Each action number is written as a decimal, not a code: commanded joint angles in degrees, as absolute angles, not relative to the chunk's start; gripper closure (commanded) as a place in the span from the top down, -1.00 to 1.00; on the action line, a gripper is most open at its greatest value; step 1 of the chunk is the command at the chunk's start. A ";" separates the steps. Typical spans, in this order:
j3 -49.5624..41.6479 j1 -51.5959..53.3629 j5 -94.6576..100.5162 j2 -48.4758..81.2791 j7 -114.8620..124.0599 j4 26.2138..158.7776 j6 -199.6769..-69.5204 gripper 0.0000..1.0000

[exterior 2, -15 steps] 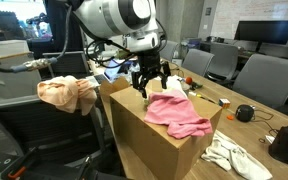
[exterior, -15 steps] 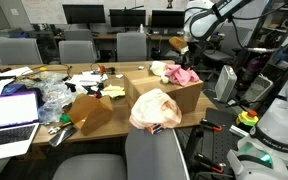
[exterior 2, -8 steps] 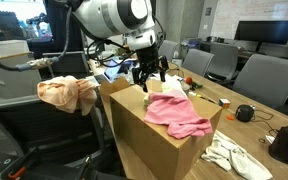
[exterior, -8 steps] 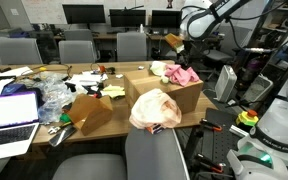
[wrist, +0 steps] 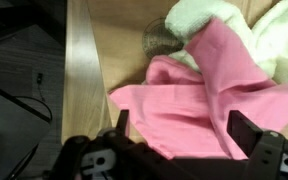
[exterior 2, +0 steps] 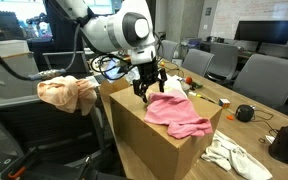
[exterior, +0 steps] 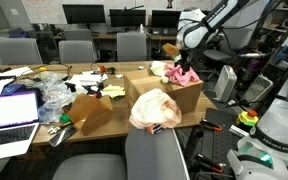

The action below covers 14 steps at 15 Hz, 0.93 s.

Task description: Get the three objects from the cardboard box then put them on the headrest of the grey chair

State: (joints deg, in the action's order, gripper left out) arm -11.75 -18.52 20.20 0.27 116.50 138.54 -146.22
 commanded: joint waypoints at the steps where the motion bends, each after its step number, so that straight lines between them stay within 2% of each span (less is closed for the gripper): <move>1: -13.50 -17.25 19.18 4.27 115.57 137.24 -149.08 1.00; 14: -19.09 -14.08 20.96 10.71 118.88 134.78 -150.13 1.00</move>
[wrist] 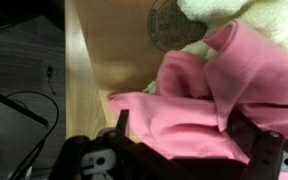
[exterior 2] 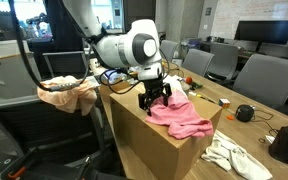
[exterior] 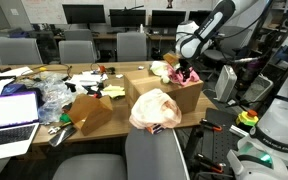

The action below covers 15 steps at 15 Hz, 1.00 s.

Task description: Get the three objects from the cardboard box then put them on the headrest of the grey chair

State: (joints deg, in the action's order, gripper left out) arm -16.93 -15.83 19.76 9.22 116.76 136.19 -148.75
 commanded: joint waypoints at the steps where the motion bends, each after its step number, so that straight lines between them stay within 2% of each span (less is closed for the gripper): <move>1: -19.37 -13.77 20.88 10.97 118.93 134.48 -150.09 1.00; 3: -19.80 -13.10 21.16 11.05 119.40 134.14 -150.00 1.00; 4: -19.90 -12.87 21.01 11.10 119.31 133.95 -149.95 0.50; 6: -20.20 -12.40 21.13 11.05 119.63 133.74 -149.80 0.31; 13: -20.77 -11.88 21.57 10.26 120.64 134.02 -149.98 -0.78; 15: -20.90 -11.83 21.71 9.60 120.77 134.56 -150.13 -0.98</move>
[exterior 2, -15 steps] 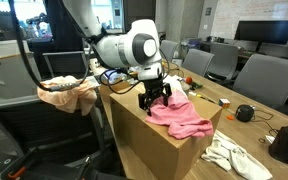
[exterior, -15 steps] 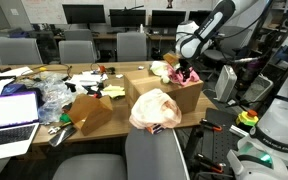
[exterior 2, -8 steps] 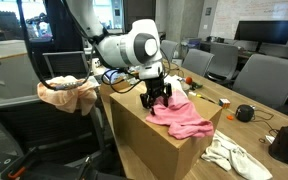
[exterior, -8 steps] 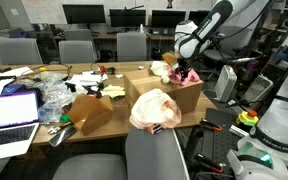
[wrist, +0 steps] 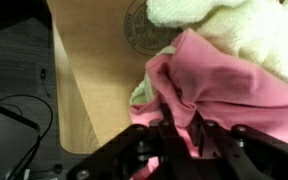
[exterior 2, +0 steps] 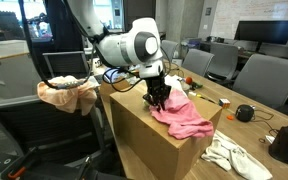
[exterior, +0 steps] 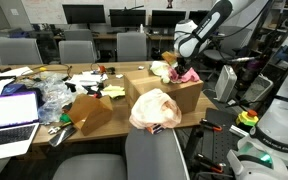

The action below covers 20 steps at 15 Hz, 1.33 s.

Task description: Get the three objects from the cardboard box then put them on the headrest of the grey chair

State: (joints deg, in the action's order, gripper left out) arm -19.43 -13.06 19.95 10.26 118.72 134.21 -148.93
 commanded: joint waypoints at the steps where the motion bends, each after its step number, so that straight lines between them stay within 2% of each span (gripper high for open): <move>1: -21.04 -11.72 22.08 9.22 121.10 134.79 -150.13 -1.00; 9: -20.01 -12.00 30.38 -2.89 121.78 139.66 -146.12 -0.95; 20: -6.40 -13.20 31.49 -23.36 116.83 142.82 -132.43 -0.95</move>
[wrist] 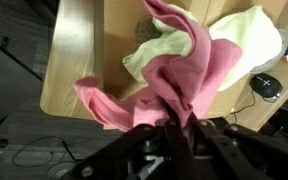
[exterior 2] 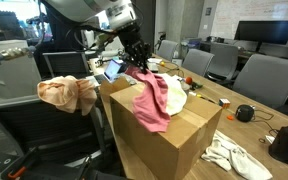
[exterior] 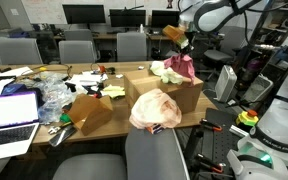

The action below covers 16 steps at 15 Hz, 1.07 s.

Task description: Get the three objects from the cardboard box then put them on the headrest of the grey chair

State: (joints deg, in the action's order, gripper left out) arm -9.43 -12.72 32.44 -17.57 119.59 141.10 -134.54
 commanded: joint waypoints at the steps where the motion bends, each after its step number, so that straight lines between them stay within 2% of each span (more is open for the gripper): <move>1: -5.50 -13.14 31.01 -24.56 116.33 142.84 -131.77 -0.95; 16: -1.85 -9.02 16.42 -39.08 90.68 142.01 -133.99 -0.95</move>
State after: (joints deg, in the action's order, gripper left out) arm -1.94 -11.14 20.84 -35.48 98.73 142.08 -133.28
